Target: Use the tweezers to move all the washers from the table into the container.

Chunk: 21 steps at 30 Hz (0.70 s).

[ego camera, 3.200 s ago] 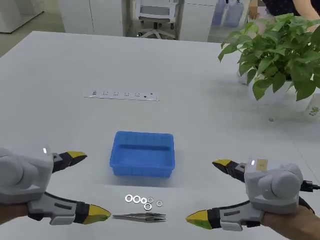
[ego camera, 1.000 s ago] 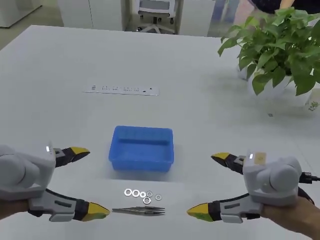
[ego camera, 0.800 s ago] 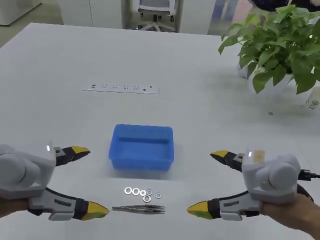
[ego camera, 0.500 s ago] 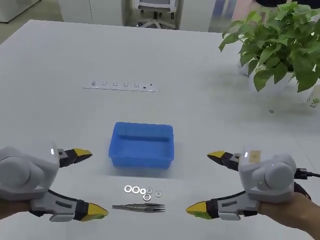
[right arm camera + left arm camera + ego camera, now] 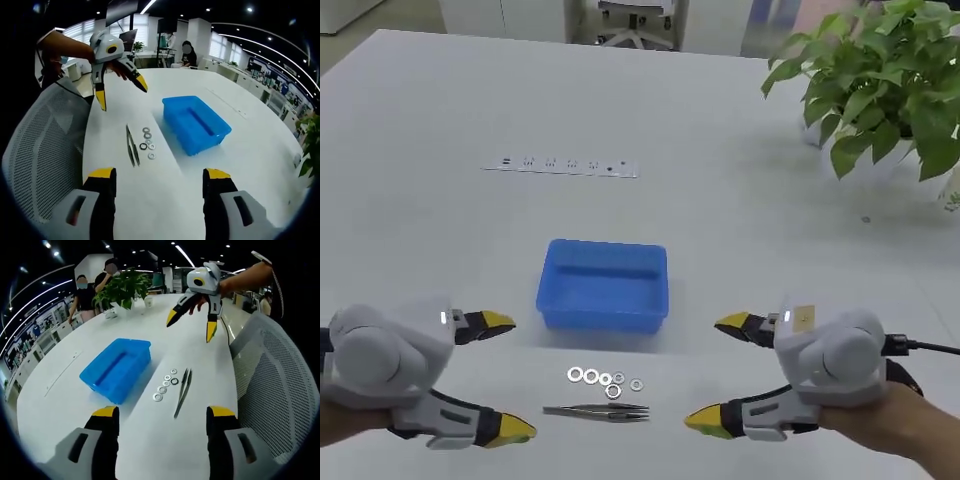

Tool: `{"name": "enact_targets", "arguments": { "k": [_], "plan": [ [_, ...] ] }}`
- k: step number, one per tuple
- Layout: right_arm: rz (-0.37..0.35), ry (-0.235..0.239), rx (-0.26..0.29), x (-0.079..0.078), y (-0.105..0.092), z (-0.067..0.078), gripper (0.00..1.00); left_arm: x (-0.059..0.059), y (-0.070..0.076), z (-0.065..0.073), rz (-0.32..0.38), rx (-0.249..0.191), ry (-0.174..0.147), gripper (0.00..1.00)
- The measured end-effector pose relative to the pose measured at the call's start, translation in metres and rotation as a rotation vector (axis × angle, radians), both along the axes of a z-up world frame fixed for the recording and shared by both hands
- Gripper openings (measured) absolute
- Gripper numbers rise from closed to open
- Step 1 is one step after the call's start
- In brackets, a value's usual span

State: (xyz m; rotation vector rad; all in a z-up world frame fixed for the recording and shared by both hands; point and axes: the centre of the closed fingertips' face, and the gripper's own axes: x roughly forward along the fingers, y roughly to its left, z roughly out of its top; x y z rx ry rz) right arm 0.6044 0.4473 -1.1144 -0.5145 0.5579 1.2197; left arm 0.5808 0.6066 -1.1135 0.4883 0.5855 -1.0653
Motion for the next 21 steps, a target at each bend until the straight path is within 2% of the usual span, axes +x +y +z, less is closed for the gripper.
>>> {"name": "enact_targets", "arguments": {
  "k": [16,21],
  "plan": [
    [0.111,0.034,-0.029,-0.013,0.02,-0.016,0.53,-0.008,-0.008,-0.024,-0.089,0.066,0.033,0.61],
    [0.142,0.042,-0.043,-0.015,0.028,-0.023,0.49,-0.013,-0.011,-0.033,-0.122,0.082,0.057,0.54]
  ]
}}
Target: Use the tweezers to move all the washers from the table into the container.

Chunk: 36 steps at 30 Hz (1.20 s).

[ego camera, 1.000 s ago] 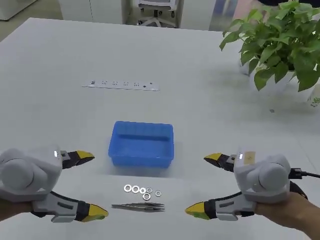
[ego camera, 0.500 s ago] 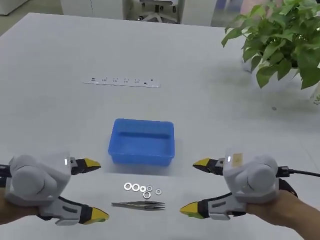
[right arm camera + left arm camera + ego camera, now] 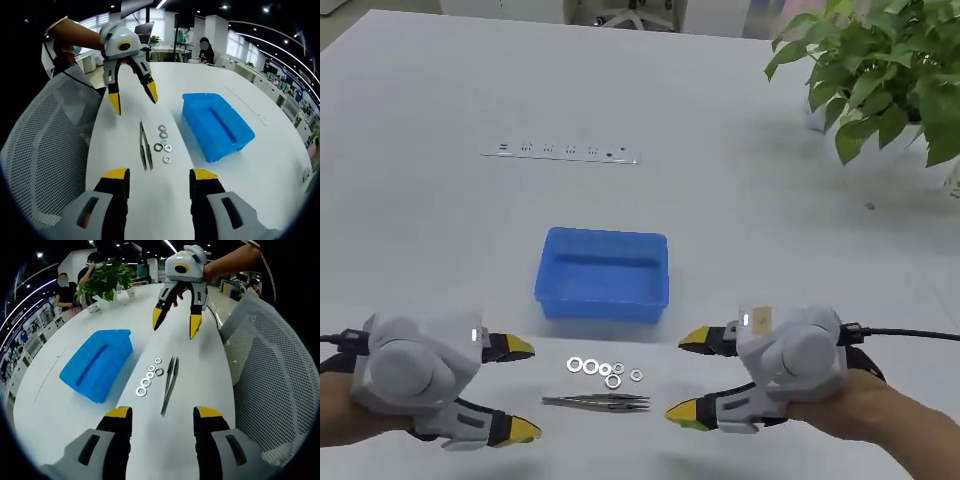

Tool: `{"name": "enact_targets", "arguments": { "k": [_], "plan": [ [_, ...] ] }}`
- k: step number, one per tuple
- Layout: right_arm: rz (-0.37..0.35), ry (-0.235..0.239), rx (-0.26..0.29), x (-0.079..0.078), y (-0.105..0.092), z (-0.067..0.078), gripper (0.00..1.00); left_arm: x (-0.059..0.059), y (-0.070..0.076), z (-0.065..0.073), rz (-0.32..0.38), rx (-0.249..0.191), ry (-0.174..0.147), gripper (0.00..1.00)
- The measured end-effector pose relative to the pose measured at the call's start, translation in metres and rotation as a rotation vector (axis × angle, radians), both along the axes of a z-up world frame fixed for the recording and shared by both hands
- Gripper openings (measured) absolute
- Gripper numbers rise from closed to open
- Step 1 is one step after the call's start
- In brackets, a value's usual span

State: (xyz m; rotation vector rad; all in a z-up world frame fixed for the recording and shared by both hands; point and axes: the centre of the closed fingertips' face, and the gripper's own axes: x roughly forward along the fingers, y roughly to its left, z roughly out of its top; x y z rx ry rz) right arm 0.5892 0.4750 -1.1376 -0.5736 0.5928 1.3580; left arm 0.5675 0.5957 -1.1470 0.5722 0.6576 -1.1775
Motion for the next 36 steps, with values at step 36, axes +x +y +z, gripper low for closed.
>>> {"name": "enact_targets", "arguments": {
  "k": [36],
  "plan": [
    [0.219,0.004,-0.147,-0.018,0.042,-0.038,0.19,0.004,-0.011,-0.03,-0.098,0.127,0.03,0.2]
  ]
}}
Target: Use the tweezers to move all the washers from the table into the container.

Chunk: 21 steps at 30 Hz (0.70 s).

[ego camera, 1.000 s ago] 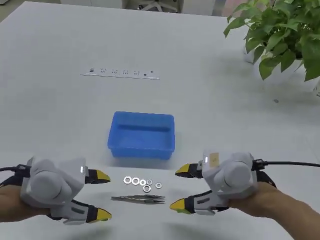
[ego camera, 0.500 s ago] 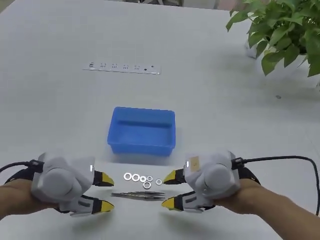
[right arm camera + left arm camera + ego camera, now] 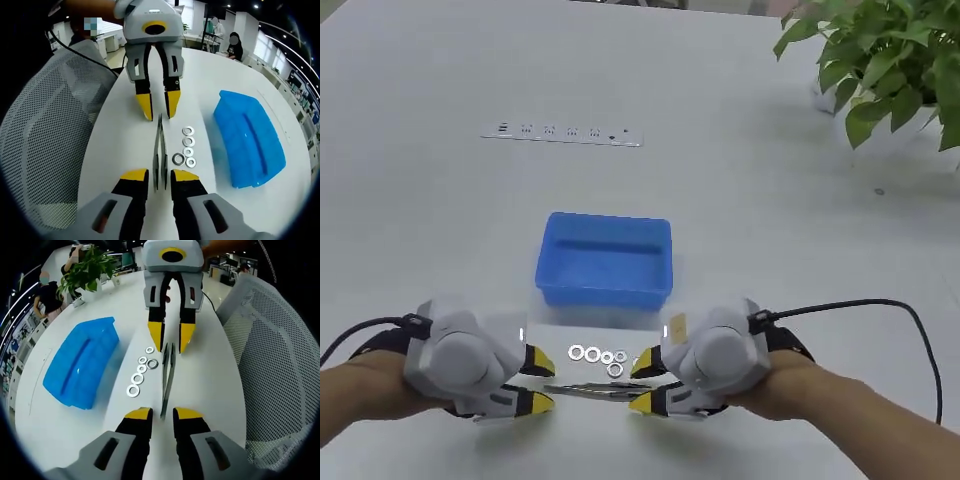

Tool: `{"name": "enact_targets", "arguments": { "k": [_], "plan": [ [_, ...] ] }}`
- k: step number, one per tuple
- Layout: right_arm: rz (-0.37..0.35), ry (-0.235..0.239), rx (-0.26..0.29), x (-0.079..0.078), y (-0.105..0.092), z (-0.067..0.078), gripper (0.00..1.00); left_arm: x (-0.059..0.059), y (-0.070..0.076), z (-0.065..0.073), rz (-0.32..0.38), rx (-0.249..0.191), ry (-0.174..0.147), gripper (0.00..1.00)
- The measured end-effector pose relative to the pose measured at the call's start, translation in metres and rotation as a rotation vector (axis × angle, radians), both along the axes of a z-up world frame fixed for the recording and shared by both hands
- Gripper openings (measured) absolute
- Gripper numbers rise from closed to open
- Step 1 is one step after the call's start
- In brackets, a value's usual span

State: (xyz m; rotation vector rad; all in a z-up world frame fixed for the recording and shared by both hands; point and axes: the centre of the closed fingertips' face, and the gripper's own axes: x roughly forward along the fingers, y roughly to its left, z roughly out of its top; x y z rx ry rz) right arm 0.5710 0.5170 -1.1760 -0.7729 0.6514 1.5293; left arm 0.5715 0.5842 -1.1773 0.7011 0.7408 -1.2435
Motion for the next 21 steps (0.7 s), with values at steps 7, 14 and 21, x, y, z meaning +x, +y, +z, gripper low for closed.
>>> {"name": "enact_targets", "arguments": {
  "k": [7,14,21],
  "plan": [
    [0.019,0.0,-0.014,-0.0036,0.0005,-0.0035,0.15,-0.0003,-0.0029,-0.0004,0.002,-0.011,0.012,0.17],
    [0.029,0.002,-0.019,-0.0066,0.0031,-0.006,0.13,-0.0039,-0.0065,-0.001,-0.016,-0.013,0.029,0.1],
    [0.032,-0.004,-0.018,-0.0064,0.0032,-0.0055,0.12,-0.0036,-0.0085,-0.0012,-0.029,-0.009,0.025,0.07]
  ]
}}
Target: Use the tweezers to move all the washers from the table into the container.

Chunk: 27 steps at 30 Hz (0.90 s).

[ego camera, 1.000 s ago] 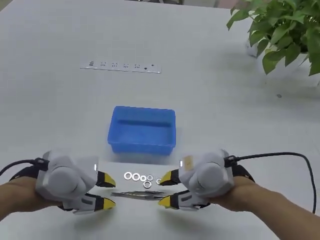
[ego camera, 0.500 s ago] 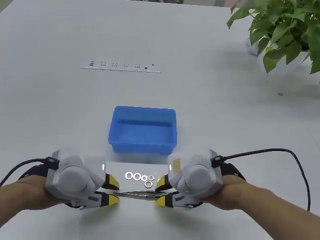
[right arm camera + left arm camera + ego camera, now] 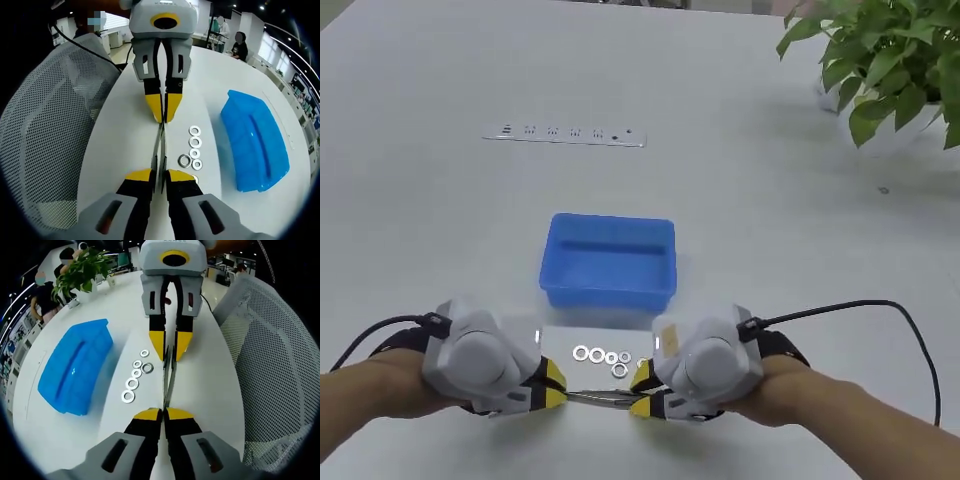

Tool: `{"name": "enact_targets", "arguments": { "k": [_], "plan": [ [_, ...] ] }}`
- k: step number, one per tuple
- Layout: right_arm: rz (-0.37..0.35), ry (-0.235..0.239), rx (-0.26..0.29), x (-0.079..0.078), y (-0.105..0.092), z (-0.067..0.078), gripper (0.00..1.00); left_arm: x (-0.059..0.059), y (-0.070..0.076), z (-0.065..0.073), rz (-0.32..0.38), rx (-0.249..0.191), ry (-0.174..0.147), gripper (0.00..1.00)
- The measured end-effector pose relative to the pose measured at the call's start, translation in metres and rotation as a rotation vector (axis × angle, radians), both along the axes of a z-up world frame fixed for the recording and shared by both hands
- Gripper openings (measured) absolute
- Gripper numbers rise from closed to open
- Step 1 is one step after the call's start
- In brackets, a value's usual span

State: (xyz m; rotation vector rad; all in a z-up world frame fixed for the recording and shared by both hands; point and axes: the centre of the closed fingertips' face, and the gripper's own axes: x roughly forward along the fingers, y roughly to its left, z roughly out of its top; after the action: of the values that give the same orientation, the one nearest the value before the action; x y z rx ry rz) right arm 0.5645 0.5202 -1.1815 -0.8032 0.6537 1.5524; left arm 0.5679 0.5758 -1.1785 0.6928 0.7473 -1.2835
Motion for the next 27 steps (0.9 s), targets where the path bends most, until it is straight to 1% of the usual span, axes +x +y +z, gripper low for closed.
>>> {"name": "enact_targets", "arguments": {
  "k": [11,16,19,25,27],
  "plan": [
    [-0.004,0.002,0.006,0.001,-0.0002,-0.0004,0.11,-0.001,-0.0008,0.0002,-0.01,-0.009,-0.006,0.07],
    [-0.002,-0.003,0.004,0.0015,0.0,-0.0004,0.11,-0.0012,-0.0009,0.0,-0.02,0.001,-0.01,0.06],
    [-0.002,-0.007,0.003,0.0017,0.0005,-0.0002,0.11,-0.0034,-0.001,0.0001,-0.033,0.012,-0.011,0.06],
    [0.0,-0.006,0.005,0.0012,0.0,-0.0004,0.11,-0.0061,-0.0016,0.006,-0.043,0.014,-0.021,0.06],
    [0.0,-0.007,0.005,0.0011,0.0,-0.0003,0.12,-0.0058,-0.0018,0.0091,-0.043,0.009,-0.019,0.06]
  ]
}}
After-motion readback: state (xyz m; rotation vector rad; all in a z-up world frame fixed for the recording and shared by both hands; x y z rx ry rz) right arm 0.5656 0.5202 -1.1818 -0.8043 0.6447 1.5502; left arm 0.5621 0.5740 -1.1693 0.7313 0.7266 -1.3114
